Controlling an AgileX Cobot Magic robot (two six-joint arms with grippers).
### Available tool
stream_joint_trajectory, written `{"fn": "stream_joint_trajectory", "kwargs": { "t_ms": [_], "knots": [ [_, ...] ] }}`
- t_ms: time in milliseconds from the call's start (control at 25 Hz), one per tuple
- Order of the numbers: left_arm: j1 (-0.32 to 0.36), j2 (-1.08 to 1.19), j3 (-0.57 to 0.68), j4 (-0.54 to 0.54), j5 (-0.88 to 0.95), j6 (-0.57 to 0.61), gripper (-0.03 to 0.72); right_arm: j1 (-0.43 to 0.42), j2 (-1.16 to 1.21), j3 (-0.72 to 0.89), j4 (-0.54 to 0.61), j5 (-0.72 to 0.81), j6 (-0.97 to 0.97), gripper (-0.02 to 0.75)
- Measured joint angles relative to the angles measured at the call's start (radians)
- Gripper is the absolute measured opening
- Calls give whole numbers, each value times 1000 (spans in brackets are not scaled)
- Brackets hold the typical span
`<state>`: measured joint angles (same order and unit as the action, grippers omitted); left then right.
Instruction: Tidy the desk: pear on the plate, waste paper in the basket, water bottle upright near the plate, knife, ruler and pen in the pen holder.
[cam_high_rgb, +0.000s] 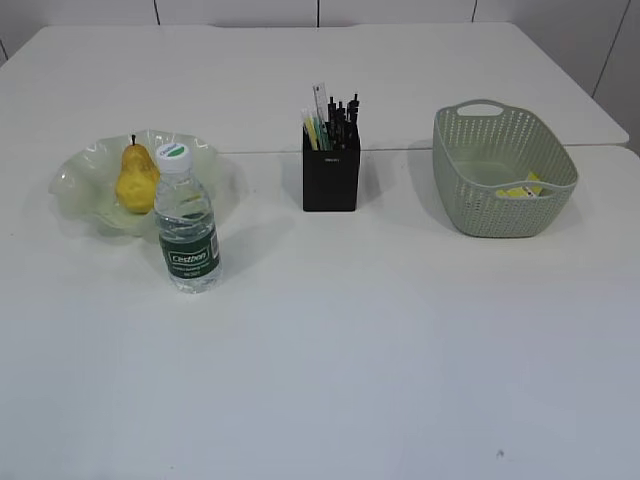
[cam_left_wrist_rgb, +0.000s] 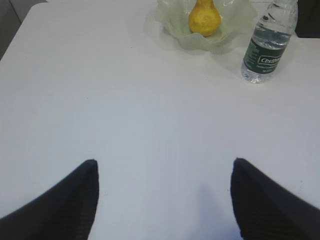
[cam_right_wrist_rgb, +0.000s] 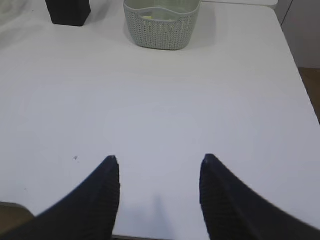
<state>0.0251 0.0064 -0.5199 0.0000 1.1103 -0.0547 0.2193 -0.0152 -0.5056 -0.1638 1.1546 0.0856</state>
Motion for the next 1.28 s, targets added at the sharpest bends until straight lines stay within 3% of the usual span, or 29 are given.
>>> {"fn": "stream_joint_trajectory", "kwargs": {
  "t_ms": [480, 840, 1080, 1280],
  "knots": [
    [0, 0, 0, 0, 0, 0, 542, -150, 0, 0, -16, 0, 0, 389],
    [0, 0, 0, 0, 0, 2, 539, -155, 0, 0, -1, 0, -9, 389],
    [0, 0, 0, 0, 0, 2, 530, -155, 0, 0, 113, 0, -146, 389],
    [0, 0, 0, 0, 0, 2, 529, -155, 0, 0, 133, 0, -167, 389]
  ]
}}
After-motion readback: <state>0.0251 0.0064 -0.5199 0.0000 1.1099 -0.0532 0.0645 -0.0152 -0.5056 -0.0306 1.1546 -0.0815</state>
